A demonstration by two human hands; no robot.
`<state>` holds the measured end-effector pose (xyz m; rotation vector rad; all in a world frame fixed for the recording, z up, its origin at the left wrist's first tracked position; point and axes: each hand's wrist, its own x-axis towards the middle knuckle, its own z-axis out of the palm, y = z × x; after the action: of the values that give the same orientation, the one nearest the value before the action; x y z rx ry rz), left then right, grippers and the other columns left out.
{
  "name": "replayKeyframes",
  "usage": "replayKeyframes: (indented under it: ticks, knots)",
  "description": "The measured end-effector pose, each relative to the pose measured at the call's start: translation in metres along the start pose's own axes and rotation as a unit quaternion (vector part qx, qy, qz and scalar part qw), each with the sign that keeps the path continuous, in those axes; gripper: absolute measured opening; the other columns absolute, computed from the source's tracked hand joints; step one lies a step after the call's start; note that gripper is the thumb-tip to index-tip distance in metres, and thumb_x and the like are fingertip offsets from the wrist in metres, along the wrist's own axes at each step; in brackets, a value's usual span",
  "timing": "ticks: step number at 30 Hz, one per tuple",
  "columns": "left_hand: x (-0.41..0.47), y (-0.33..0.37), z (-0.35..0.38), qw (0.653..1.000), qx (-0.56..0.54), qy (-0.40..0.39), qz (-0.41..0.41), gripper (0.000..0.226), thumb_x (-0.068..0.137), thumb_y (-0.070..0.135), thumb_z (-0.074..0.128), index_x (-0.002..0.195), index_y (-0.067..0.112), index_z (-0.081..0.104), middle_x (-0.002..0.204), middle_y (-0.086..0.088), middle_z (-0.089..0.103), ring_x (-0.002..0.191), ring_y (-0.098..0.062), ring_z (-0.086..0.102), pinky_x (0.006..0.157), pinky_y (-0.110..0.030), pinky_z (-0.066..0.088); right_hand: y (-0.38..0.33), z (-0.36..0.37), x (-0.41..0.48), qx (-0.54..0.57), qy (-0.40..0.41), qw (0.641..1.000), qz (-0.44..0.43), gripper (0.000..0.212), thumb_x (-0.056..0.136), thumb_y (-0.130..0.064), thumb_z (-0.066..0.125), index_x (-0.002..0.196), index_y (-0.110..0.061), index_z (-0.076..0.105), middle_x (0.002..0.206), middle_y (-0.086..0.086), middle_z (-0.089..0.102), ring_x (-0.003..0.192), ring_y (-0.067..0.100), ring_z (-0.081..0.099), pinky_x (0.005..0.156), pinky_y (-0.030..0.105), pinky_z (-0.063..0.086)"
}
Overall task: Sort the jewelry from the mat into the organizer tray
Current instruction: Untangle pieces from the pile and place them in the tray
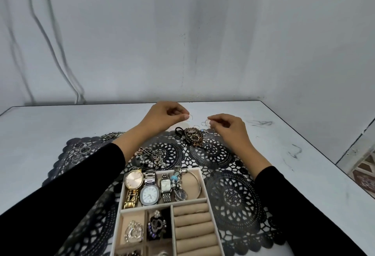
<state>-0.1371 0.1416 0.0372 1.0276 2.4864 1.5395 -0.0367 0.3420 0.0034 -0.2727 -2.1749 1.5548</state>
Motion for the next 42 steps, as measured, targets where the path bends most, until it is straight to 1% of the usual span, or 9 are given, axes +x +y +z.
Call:
replayKeyframes:
  ticks: [2,7,10,12,19,25,33,37,42]
  knots:
    - [-0.011,0.006,-0.006,1.0,-0.016,0.008,-0.006,0.004,0.082,0.026,0.078,0.085,0.025,0.076,0.077,0.009,0.071,0.074,0.001,0.062,0.072,-0.013,0.047,-0.009,0.002,-0.009,0.065,0.009,0.998,0.013,0.016,0.084,-0.007,0.07,0.091,-0.02,0.076,0.088,0.008,0.073,0.086,0.026,0.071,0.081,0.046,0.058]
    - [-0.04,0.023,-0.018,0.999,-0.023,0.025,-0.011,0.006,0.083,0.023,0.077,0.087,0.022,0.075,0.078,0.001,0.069,0.069,-0.002,0.058,0.058,-0.007,0.042,-0.035,0.004,-0.036,0.105,0.007,0.994,-0.016,0.017,0.083,-0.004,0.07,0.097,-0.012,0.073,0.089,0.012,0.073,0.086,0.022,0.07,0.08,0.03,0.058]
    - [-0.056,0.028,-0.023,0.999,-0.038,0.034,-0.001,0.006,0.081,0.024,0.078,0.086,0.023,0.076,0.085,-0.006,0.074,0.08,-0.014,0.064,0.077,-0.024,0.05,-0.048,0.006,-0.053,0.136,-0.006,0.991,-0.016,0.017,0.081,-0.004,0.072,0.094,-0.015,0.074,0.087,0.011,0.074,0.08,0.017,0.069,0.077,0.026,0.057]
    - [-0.069,0.033,-0.023,0.998,-0.039,0.041,-0.008,0.005,0.081,0.025,0.078,0.086,0.024,0.076,0.087,-0.007,0.075,0.083,-0.019,0.068,0.08,-0.029,0.052,-0.054,0.007,-0.063,0.146,-0.011,0.989,-0.02,0.016,0.08,-0.007,0.074,0.094,-0.014,0.074,0.087,0.009,0.074,0.079,0.014,0.068,0.075,0.024,0.056]
    - [-0.113,0.047,-0.016,0.994,-0.088,0.061,-0.01,0.006,0.082,0.02,0.078,0.087,0.022,0.076,0.075,0.006,0.073,0.075,-0.006,0.067,0.07,-0.016,0.052,-0.073,0.01,-0.096,0.167,-0.019,0.985,-0.042,0.02,0.078,-0.008,0.075,0.097,-0.007,0.074,0.083,0.004,0.073,0.073,0.005,0.066,0.067,0.016,0.05]
    - [-0.147,0.054,-0.016,0.993,-0.091,0.077,-0.014,0.007,0.082,0.019,0.077,0.089,0.019,0.076,0.083,0.002,0.075,0.083,-0.015,0.07,0.082,-0.024,0.057,-0.075,0.005,-0.124,0.184,-0.025,0.982,-0.045,0.02,0.079,-0.006,0.074,0.098,-0.006,0.074,0.089,0.003,0.075,0.078,0.005,0.067,0.07,0.014,0.05]
    - [-0.184,0.062,-0.015,0.988,-0.124,0.092,-0.022,0.01,0.083,0.018,0.076,0.092,0.015,0.076,0.086,0.001,0.075,0.079,-0.004,0.067,0.071,-0.012,0.051,-0.073,-0.004,-0.159,0.148,-0.049,0.986,-0.059,0.019,0.08,-0.006,0.073,0.098,-0.009,0.074,0.091,0.001,0.075,0.079,0.003,0.066,0.07,0.013,0.05]
    - [-0.196,0.061,-0.012,0.984,-0.145,0.097,-0.023,0.008,0.082,0.018,0.076,0.09,0.017,0.076,0.087,-0.003,0.075,0.079,-0.008,0.067,0.067,-0.013,0.05,-0.067,-0.007,-0.173,0.106,-0.058,0.991,-0.063,0.016,0.08,-0.009,0.074,0.095,-0.014,0.076,0.083,0.001,0.074,0.073,0.005,0.062,0.065,0.014,0.049]
    - [-0.204,0.057,-0.01,0.981,-0.166,0.091,-0.036,0.009,0.081,0.014,0.077,0.09,0.017,0.076,0.088,-0.005,0.075,0.083,-0.016,0.069,0.075,-0.021,0.056,-0.059,-0.011,-0.181,0.052,-0.102,0.991,-0.071,0.014,0.08,-0.006,0.073,0.093,-0.012,0.076,0.084,0.004,0.074,0.074,0.01,0.065,0.067,0.017,0.05]
